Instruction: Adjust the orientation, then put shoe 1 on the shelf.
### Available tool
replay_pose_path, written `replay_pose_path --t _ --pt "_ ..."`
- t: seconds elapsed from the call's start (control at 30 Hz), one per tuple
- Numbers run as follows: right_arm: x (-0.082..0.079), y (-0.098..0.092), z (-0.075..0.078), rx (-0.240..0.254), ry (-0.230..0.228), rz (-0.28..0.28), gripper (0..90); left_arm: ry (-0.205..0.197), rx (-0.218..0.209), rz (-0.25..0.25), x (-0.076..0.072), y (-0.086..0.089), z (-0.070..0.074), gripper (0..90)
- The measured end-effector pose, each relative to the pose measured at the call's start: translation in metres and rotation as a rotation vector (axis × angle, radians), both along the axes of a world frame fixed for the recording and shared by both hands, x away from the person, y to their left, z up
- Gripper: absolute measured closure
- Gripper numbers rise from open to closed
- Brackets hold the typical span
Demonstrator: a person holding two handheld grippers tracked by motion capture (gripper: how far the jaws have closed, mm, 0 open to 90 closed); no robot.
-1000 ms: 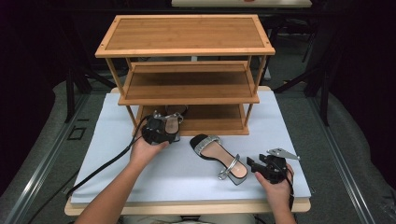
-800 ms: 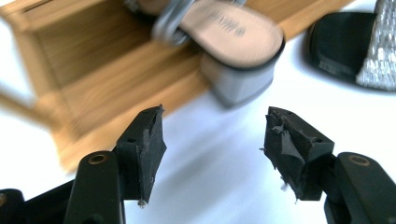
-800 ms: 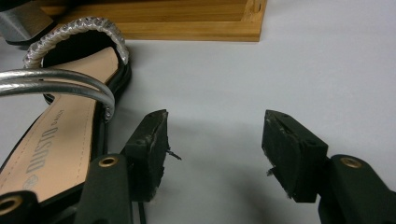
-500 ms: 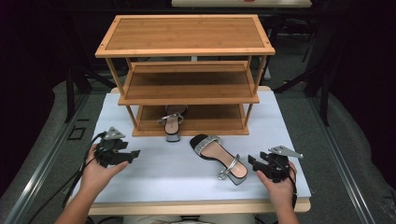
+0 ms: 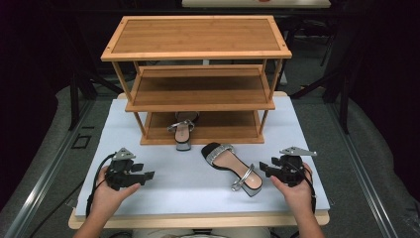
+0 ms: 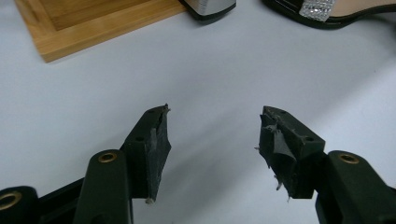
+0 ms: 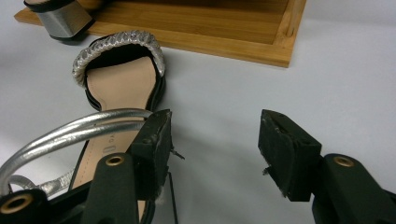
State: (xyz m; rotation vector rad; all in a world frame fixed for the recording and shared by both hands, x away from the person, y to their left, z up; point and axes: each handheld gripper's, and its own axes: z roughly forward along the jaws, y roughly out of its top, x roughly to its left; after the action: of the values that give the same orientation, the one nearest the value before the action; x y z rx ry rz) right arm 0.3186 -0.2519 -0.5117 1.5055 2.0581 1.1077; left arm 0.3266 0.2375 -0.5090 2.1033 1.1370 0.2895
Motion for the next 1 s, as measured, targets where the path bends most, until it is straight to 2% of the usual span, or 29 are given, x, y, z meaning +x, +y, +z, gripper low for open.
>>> replay_pose_path --t 0.03,0.07,0.13,0.17,0.2,0.33,0.4,0.43,0.53,0.63,0.7,0.73,0.77,0.87,0.93,1.0 --pt "0.001 0.001 0.0 0.003 0.004 0.006 43.3 -0.002 -0.004 0.002 0.002 -0.002 -0.001 42.1" --pt "0.002 0.001 0.001 0.023 0.019 0.038 43.0 -0.003 -0.004 -0.003 0.004 -0.004 -0.002 42.0" --pt "0.004 0.003 0.003 -0.008 0.028 0.025 42.3 -0.004 -0.008 0.001 0.006 -0.007 -0.005 41.8" --pt "0.005 0.003 0.005 -0.01 0.037 0.049 42.0 -0.005 -0.005 -0.002 0.006 -0.008 -0.006 41.4" --pt "0.005 0.003 0.007 -0.024 0.043 0.052 41.7 -0.006 -0.002 -0.006 0.005 -0.008 -0.007 41.1" --pt "0.003 0.003 0.015 -0.03 0.07 0.087 41.7 -0.007 0.004 -0.013 0.0 -0.008 -0.012 40.9" --pt "0.0 0.001 0.019 -0.024 0.067 0.106 41.8 -0.007 0.012 -0.021 -0.002 -0.006 -0.014 40.9" --pt "-0.003 0.001 0.02 -0.034 0.056 0.096 41.9 -0.002 0.011 -0.016 -0.003 -0.006 -0.015 40.9" --pt "-0.012 0.001 0.022 -0.013 0.057 0.114 42.4 -0.002 0.01 -0.014 -0.005 -0.005 -0.016 40.9" --pt "-0.023 0.005 0.018 -0.003 0.06 0.14 41.8 -0.003 0.007 -0.013 -0.005 -0.004 -0.017 40.9" --pt "-0.029 0.01 0.014 -0.029 0.061 0.152 40.0 -0.003 0.007 -0.007 -0.005 -0.005 -0.018 40.9" --pt "-0.031 0.01 0.012 0.009 0.07 0.197 38.1 -0.003 0.013 -0.013 -0.004 -0.005 -0.018 40.9" --pt "-0.033 0.014 0.01 -0.008 0.061 0.184 36.5 -0.005 0.016 -0.015 -0.004 -0.005 -0.018 40.9" --pt "-0.035 0.021 0.003 -0.015 0.049 0.195 32.8 -0.009 0.022 -0.018 -0.003 -0.006 -0.019 40.9" --pt "-0.034 0.025 -0.002 -0.038 0.054 0.199 31.9 -0.008 0.02 -0.014 -0.004 -0.006 -0.02 40.9" --pt "-0.033 0.03 -0.009 -0.038 0.059 0.208 31.2 -0.003 0.017 -0.009 -0.003 -0.004 -0.02 40.9"
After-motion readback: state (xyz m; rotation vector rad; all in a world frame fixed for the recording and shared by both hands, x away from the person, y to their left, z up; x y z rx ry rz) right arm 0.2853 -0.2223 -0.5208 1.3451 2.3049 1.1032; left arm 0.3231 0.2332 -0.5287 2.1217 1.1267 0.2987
